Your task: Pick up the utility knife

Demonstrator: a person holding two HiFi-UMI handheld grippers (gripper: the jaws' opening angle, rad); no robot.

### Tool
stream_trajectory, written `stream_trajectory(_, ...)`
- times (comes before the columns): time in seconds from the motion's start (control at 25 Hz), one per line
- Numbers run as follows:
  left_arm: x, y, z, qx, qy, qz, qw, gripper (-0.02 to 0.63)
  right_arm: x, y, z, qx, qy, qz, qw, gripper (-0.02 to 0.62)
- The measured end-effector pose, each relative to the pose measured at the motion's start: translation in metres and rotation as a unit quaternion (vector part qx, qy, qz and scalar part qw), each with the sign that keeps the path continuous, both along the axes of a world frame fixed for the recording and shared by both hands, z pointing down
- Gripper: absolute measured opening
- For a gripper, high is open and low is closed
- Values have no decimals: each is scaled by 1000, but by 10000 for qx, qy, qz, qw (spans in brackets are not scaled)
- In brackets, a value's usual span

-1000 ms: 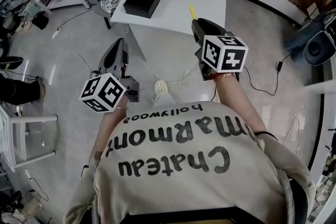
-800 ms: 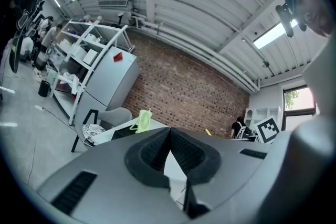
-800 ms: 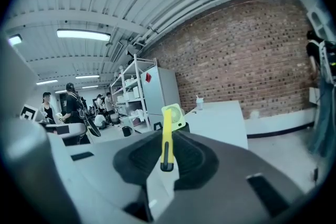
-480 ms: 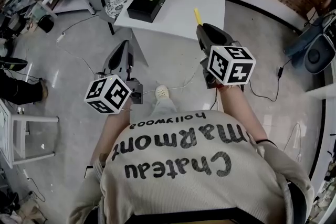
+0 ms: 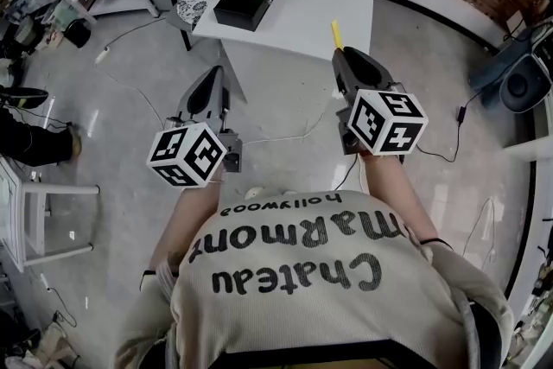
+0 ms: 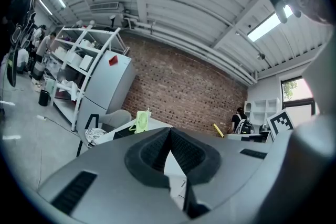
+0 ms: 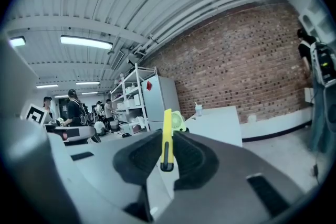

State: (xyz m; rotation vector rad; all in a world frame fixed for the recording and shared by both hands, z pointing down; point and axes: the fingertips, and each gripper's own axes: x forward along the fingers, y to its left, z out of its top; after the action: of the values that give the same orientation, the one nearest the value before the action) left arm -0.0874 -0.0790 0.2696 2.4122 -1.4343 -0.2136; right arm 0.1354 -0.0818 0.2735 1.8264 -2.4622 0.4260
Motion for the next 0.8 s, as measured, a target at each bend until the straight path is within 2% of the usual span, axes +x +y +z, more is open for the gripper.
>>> stream_trajectory(0.24, -8, 3, -10, 134, -148, 157, 9997, 0, -12, 8, -16, 252, 36, 103, 9996, 67)
stream_trajectory(0.4, -22, 5, -21, 193, -76, 344, 9992, 0, -28, 18, -29, 414, 19, 277, 9988, 67)
stream_trajectory(0.8, -61, 23, -29, 262, -264, 803, 9961, 0, -76, 53, -27, 306, 57, 638, 9975, 67)
